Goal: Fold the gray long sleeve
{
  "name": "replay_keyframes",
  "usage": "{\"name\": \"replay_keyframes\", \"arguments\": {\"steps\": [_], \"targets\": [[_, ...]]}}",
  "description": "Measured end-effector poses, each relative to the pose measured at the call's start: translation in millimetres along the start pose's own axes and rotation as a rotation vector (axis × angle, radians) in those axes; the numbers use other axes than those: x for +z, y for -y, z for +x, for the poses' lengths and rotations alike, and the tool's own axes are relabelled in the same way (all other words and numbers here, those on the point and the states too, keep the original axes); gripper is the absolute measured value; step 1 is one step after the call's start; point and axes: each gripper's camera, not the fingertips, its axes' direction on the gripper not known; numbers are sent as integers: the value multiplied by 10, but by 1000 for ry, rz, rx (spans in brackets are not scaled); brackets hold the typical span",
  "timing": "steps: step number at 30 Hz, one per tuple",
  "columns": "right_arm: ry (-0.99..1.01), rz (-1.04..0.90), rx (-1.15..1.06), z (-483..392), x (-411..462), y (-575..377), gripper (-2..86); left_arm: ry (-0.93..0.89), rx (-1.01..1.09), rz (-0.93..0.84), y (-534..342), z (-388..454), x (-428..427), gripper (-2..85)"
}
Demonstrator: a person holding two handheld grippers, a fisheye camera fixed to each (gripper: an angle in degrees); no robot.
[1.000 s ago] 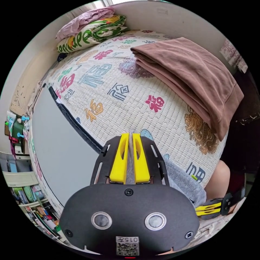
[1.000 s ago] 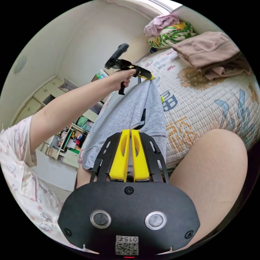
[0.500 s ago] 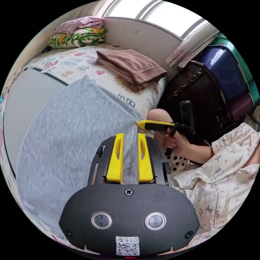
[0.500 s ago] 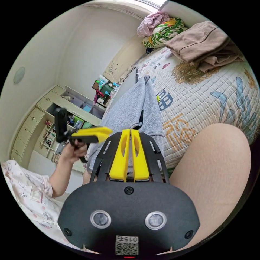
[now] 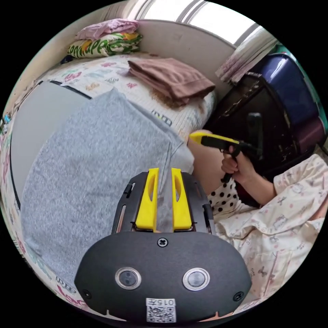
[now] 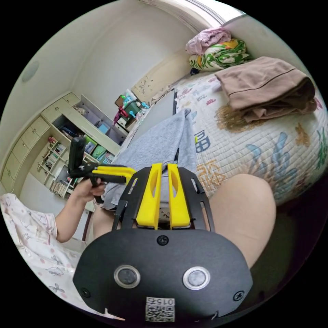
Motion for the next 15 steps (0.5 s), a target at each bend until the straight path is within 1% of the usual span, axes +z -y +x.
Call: {"name": "replay_keyframes", "arguments": {"steps": [3,5,7,12,15], "targets": [[-23,-75,52,157,60,-55,111,74,2,44,525,-157,7,100],[-7,-122,95,281,170,-102,118,141,-8,51,879,-281,107,108],[31,-105,124,379,192,-143,125,265,-33,23,1327,-433,321,110],[45,-158,111,464,350,-123,134,335,-19,-79,1986,-624,898,113],[84,-222,103,536,520,-109,135,308,-63,-167,2189,-839,1293,116]]}}
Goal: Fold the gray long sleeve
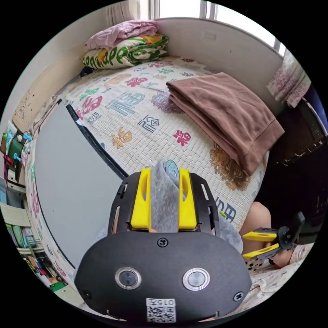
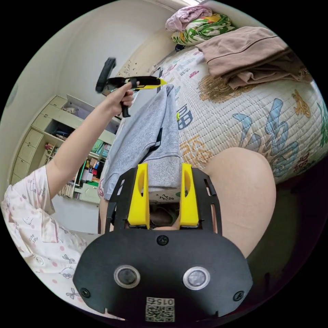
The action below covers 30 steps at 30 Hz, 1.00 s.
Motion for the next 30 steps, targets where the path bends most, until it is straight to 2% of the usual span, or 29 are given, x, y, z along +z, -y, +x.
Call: {"name": "replay_keyframes", "arguments": {"steps": [4,11,17,22,25,30], "targets": [[35,-86,10,168,255,-17,128,43,27,-126,114,-44,447,105],[111,-46,27,453,374,-211,65,30,95,-86,-65,-56,577,47],[58,101,-23,519,276,-514,37,23,74,88,-322,-125,357,21],[-51,283,-98,409,-126,-690,29,-167,-17,341,-576,-380,-107,17],[-23,392,-177,182,-428,-846,28,-316,-54,510,-944,-627,-427,17],[20,319,-457,-552,-171,-1122,29,-482,-108,702,-1959,-1326,-695,18]]}}
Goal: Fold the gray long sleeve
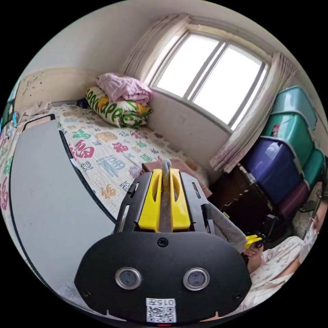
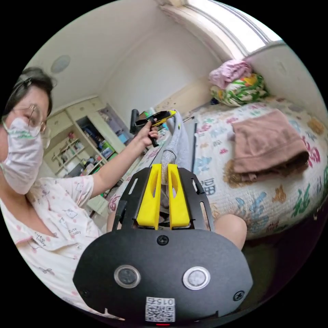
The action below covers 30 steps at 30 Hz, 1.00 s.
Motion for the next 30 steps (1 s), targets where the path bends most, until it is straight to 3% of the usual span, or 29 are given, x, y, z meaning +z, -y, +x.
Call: {"name": "replay_keyframes", "arguments": {"steps": [8,11,12,15,17,21,27,30], "targets": [[257,-337,-270,-1004,1825,-691,37,112,-113,90,-1706,-1291,-1571,27],[263,-493,-302,-1124,2581,-1093,39,276,-292,75,-2569,-1863,-1818,24],[256,-559,-322,-1156,2834,-1257,40,305,-390,142,-2904,-2033,-1952,13],[203,-646,-337,-1163,3220,-1598,44,206,-517,247,-3462,-2307,-2116,19],[183,-653,-340,-1133,3299,-1702,46,169,-529,160,-3538,-2351,-2021,56],[163,-666,-346,-1008,3443,-1875,48,281,-459,44,-3471,-2188,-1671,111],[167,-683,-356,-934,3648,-2072,44,348,-366,-63,-3318,-2092,-1249,50],[256,-692,-338,-946,3707,-2069,35,359,-374,55,-3356,-1998,-1412,30]]}}
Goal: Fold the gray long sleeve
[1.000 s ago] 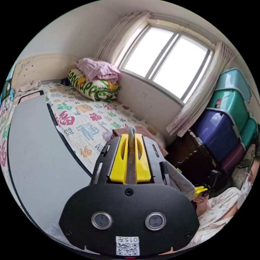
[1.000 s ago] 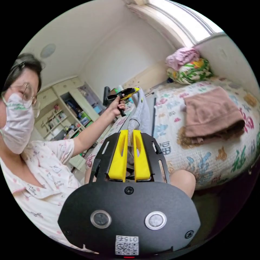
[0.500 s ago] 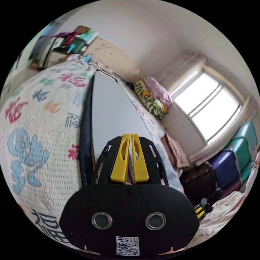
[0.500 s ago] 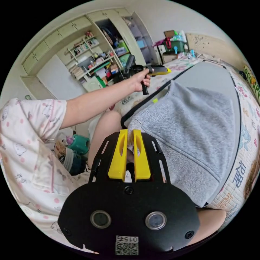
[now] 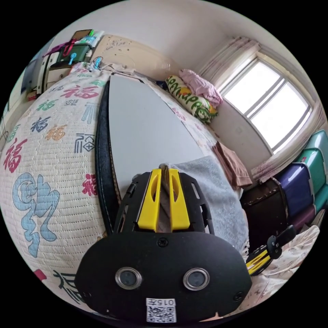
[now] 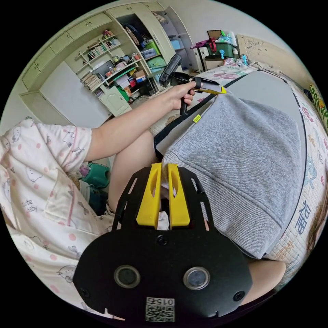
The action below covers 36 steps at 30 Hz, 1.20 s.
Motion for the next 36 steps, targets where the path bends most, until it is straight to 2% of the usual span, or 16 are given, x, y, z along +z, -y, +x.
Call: {"name": "replay_keyframes", "arguments": {"steps": [2,4,7,11,15,18,20,22,24,26,28,32,34,36], "targets": [[30,-3,-13,12,98,53,30,71,22,31,-39,52,-68,26],[18,-44,-24,70,416,121,27,161,49,-19,-59,61,22,25],[-28,-130,-10,187,905,131,27,184,25,-62,-102,-7,203,28],[-48,-150,-33,215,1123,171,31,260,49,-82,-80,151,325,37],[-161,-224,-119,43,1335,192,50,301,68,-96,-33,360,425,49],[-42,-261,-217,-194,1313,173,49,273,42,-93,-6,403,455,55],[0,-210,-197,-184,1184,143,45,234,14,-76,2,418,443,58],[38,-64,-110,33,796,73,72,114,29,107,-54,574,167,65],[74,62,-48,266,406,-57,83,5,89,177,-112,805,-98,72],[24,136,-48,436,78,-249,90,-146,198,116,-212,1114,-255,81],[-156,103,-38,615,-117,-504,100,-217,335,-55,-468,1640,-308,104],[-345,21,-123,628,-66,-773,112,-102,540,-254,-1181,2469,-301,126],[-460,-100,-227,536,210,-816,125,-41,666,-341,-1592,2934,-275,118],[-470,-149,-280,495,399,-816,134,30,714,-390,-1751,3177,-193,116]]}}
